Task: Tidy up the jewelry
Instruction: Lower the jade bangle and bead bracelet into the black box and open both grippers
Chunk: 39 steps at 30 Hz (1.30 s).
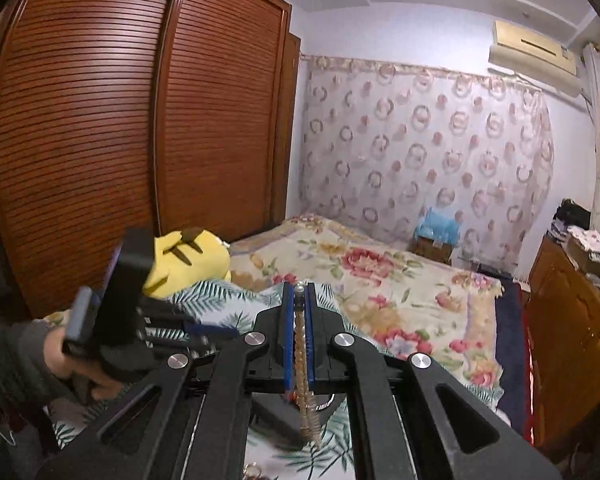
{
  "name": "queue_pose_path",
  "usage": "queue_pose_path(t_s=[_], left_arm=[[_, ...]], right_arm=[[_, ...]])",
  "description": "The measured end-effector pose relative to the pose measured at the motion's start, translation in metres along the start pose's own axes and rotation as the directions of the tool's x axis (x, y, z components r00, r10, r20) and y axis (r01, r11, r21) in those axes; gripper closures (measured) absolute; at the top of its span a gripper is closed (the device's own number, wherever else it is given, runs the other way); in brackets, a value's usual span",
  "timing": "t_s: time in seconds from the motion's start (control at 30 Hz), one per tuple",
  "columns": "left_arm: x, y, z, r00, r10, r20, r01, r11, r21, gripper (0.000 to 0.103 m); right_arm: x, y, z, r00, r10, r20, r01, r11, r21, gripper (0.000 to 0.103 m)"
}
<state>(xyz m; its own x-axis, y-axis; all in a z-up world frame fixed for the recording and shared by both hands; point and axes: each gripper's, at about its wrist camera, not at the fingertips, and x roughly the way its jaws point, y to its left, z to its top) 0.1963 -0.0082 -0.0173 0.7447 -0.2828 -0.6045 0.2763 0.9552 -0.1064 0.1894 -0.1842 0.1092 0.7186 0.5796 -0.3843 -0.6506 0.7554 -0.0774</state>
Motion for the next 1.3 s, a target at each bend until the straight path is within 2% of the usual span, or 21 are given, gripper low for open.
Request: queue_pose_path(t_s=[0.2,0.53,0.87,0.97,1.3], left_arm=[[0.026,0.004,0.0,0.999,-0.003,-0.044,0.003,1.0,-0.006,0.096],[0.048,0.002,-0.005,0.996,-0.017,-0.093,0.017,1.0,0.0,0.094],[0.027,-0.004,-0.004,0.998,-0.024,-0.059,0.025,1.0,0.013,0.094],[0.019,-0.005,-0.006,0.998,-0.025,-0.052,0.026,1.0,0.014,0.094],[-0.007,-0.01,-0.021,0.999,-0.021,-0.027,0.021,1.0,0.018,0.094]], right_arm=[[0.022,-0.016,0.003,1.0,0.004,-0.013,-0.004,1.0,0.014,0.097],[0.075,-0.025,-0.042,0.991,0.044,-0.125,-0.035,0.997,0.073,0.097],[0.104,-0.017,-0.076,0.968,0.057,-0.244,-0.035,0.995,0.094,0.096],[0.107,-0.013,-0.082,0.96,0.033,-0.277,-0.01,0.996,0.084,0.096],[0.088,-0.004,-0.093,0.954,0.022,-0.298,0.007,0.995,0.095,0.096]])
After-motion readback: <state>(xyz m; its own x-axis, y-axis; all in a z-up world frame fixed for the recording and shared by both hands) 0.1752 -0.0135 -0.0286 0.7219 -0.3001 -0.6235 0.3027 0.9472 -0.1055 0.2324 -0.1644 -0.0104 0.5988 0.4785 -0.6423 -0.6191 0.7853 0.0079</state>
